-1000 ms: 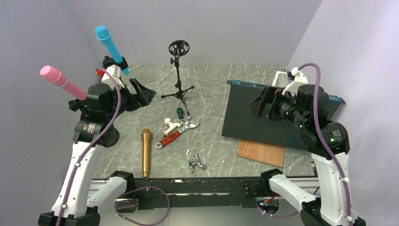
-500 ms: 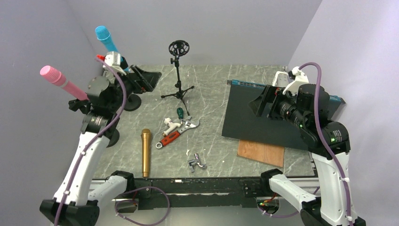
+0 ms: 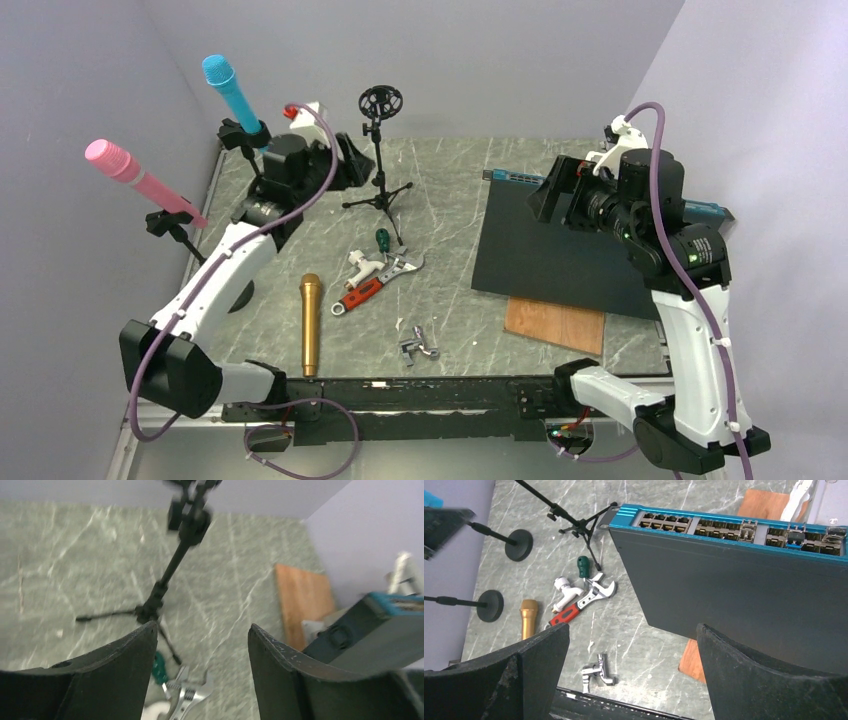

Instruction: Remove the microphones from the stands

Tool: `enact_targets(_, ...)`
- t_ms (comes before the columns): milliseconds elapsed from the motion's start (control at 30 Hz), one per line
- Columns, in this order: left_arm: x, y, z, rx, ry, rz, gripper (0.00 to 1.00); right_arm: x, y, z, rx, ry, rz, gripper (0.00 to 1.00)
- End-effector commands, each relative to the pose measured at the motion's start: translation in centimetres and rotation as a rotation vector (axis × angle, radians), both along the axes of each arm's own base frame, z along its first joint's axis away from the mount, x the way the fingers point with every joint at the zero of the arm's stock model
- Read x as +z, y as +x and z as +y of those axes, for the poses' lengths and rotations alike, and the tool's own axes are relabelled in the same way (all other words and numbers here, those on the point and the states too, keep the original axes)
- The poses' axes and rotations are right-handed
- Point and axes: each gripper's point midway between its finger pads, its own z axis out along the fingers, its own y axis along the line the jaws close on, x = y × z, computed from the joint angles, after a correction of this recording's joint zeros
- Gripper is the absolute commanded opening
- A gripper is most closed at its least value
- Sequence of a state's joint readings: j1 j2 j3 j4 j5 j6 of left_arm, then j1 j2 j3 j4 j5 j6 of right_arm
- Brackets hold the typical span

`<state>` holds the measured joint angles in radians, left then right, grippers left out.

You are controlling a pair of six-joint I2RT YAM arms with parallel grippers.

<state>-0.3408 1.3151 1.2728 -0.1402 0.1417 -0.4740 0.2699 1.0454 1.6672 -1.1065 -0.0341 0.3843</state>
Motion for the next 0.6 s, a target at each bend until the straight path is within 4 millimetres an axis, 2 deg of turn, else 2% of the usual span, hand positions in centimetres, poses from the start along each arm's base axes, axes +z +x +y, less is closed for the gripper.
enact_targets(0,-5.2,0.0,1.6,0.089,0.116,0.052,0.71,1.2,0.0,-0.6,-0.016,-0.021,-0.037,1.0)
enact_targets(67,-7.8,0.2,2.0,0.106,0.175,0.113,0.76,0.9,0.0,-0.4,-0.01,-0.022,-0.024,1.0)
enact_targets(167,-10.6,0.8,1.6,0.075,0.222,0.158,0.77,0.6,0.1,-0.4,-0.007,-0.024,-0.011,1.0)
enact_targets(367,-12.0,2.6,-1.7,-0.028,0.016,0.176,0.77,0.7,0.2,-0.5,-0.012,-0.036,-0.005,1.0)
enact_targets(567,-13.8,5.1,-1.8,0.002,-0.135,0.208,0.72,0.4,-0.1,-0.7,-0.016,-0.037,0.007,1.0)
